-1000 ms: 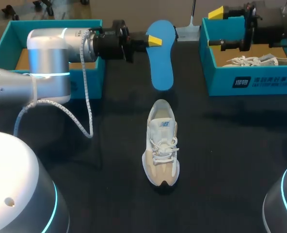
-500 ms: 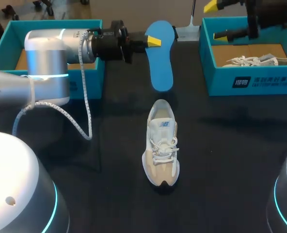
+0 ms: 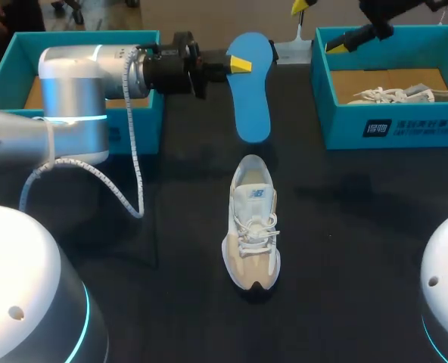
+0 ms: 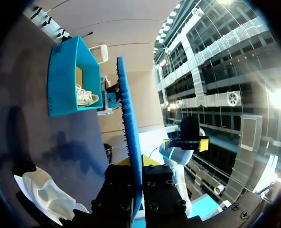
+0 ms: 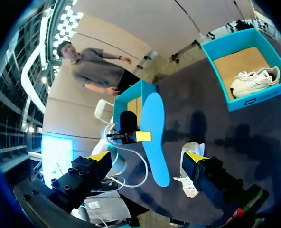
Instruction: Take the shoe out of the shoebox, open the shoe tongue, remove and reinsert the insole, then place the shoe into the shoebox
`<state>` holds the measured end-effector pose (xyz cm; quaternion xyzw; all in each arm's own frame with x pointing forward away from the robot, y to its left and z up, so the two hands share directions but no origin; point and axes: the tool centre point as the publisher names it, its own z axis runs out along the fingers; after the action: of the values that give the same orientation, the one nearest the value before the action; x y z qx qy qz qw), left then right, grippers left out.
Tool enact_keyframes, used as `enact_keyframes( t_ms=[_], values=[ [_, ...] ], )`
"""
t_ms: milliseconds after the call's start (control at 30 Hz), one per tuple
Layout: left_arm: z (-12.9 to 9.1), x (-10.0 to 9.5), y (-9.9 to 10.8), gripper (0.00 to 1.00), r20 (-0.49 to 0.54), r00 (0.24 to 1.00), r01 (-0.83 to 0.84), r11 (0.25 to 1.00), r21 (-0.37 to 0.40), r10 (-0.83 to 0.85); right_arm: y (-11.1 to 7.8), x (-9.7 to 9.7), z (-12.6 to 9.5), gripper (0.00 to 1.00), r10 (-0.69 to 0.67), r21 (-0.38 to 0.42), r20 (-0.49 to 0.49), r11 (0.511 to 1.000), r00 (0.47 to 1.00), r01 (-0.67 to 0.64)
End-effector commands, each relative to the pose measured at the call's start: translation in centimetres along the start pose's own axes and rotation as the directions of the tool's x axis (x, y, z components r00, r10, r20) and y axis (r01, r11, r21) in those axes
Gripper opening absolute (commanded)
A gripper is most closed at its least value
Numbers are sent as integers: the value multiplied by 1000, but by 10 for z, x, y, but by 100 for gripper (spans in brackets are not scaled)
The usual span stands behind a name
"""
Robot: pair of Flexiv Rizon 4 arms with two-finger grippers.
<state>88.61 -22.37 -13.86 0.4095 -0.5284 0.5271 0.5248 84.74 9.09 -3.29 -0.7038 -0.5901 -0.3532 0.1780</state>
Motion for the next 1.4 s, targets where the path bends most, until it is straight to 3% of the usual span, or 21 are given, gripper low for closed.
enact_keyframes(
  t_ms=[33,100,233,333,633,1000,1067,1167,1400],
  values=[
    [0,0,1,0,2,1000,0,1000,2,0,1,2,-1,100,2,2,107,1000,994,-2],
    [0,0,1,0,2,1000,0,1000,2,0,1,2,-1,100,2,2,107,1000,994,-2],
    [0,0,1,0,2,1000,0,1000,2,0,3,9,4,100,-68,-33,313,996,947,83],
    [0,0,1,0,2,1000,0,1000,2,0,2,14,10,100,-113,-50,405,988,907,146],
    [0,0,1,0,2,1000,0,1000,2,0,4,27,30,100,-159,11,595,982,788,189],
    [0,0,1,0,2,1000,0,1000,2,0,5,58,45,100,-151,30,718,982,680,186],
    [0,0,1,0,2,1000,0,1000,2,0,3,60,47,100,-168,46,756,978,633,204],
    [0,0,1,0,2,1000,0,1000,2,0,0,58,49,100,-178,54,780,974,600,218],
    [0,0,1,0,2,1000,0,1000,2,0,-7,48,48,100,-201,76,783,970,588,230]
  ],
)
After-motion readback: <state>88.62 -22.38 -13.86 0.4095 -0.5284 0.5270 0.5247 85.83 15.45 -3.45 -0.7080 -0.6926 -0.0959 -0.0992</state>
